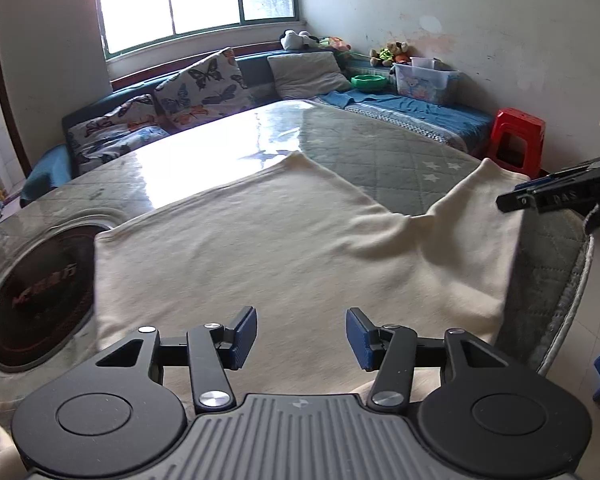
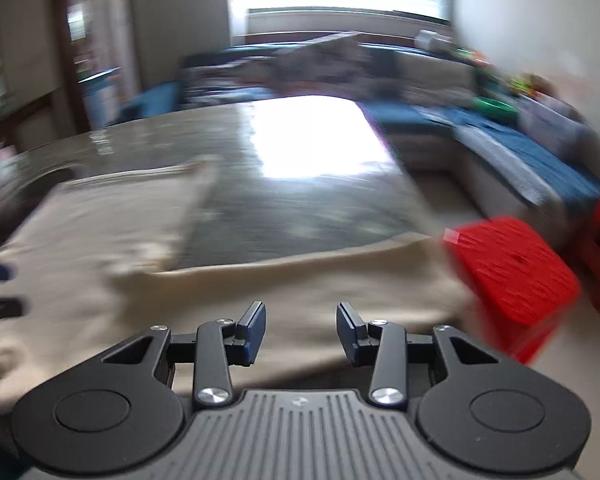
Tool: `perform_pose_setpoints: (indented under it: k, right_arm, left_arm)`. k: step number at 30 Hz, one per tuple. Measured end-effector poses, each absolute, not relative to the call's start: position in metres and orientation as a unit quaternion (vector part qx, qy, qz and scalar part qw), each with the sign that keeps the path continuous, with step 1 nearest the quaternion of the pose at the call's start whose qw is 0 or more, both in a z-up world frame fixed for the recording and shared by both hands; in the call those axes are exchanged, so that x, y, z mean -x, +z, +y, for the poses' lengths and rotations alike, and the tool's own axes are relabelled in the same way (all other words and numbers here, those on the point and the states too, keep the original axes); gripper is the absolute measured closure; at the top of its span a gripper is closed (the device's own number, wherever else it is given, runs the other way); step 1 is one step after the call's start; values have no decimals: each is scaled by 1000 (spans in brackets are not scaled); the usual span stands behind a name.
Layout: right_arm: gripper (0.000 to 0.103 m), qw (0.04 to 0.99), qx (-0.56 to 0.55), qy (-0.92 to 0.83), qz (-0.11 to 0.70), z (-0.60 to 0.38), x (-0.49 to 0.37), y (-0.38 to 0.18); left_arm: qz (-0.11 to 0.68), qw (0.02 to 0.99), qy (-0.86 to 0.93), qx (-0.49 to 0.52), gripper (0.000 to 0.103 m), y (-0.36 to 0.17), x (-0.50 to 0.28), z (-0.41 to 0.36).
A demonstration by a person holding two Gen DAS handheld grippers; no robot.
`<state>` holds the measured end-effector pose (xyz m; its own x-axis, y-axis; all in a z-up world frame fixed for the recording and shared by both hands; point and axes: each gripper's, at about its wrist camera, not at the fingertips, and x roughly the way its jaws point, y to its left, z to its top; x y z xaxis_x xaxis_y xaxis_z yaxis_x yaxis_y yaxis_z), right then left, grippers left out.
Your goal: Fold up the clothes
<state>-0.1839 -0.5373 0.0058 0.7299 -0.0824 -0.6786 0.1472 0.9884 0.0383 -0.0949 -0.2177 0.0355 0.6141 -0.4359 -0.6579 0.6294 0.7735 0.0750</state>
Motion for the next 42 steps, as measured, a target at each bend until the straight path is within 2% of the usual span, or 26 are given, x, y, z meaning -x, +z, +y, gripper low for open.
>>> perform_pose_setpoints:
  k: [5, 10, 13, 15, 16, 18, 23, 32, 42]
  right_arm:
    - [64, 915, -96, -155, 359, -594, 187, -11]
    - [65, 916, -122, -171, 341, -614, 187, -15]
    - [73, 917, -122, -175, 336, -618, 184, -19]
    - [90, 918, -118, -178, 334, -617, 183, -18]
    - [94, 919, -116, -178, 333, -616, 182, -17]
    - [95, 922, -111, -177, 325, -616, 183, -11]
    - [98, 932, -100, -175, 302, -616, 188, 8]
    - [98, 923, -120, -180, 319, -621, 185, -8]
    - [99, 962, -69, -100, 246, -575, 190, 65]
  left_arm:
    - [328, 880, -306, -156, 49, 30, 96, -229]
    - [335, 875, -308, -163, 48, 26, 95, -236]
    - [334, 875, -309, -164, 48, 27, 96, -240]
    - [335, 874, -310, -166, 48, 28, 96, -244]
    - [336, 874, -310, -167, 48, 27, 96, -246]
    - [336, 872, -312, -170, 48, 27, 95, -251]
    - [336, 869, -322, -168, 48, 25, 94, -262]
    - [333, 864, -334, -174, 47, 18, 100, -275]
    - [332, 879, -308, -148, 46, 27, 99, -241]
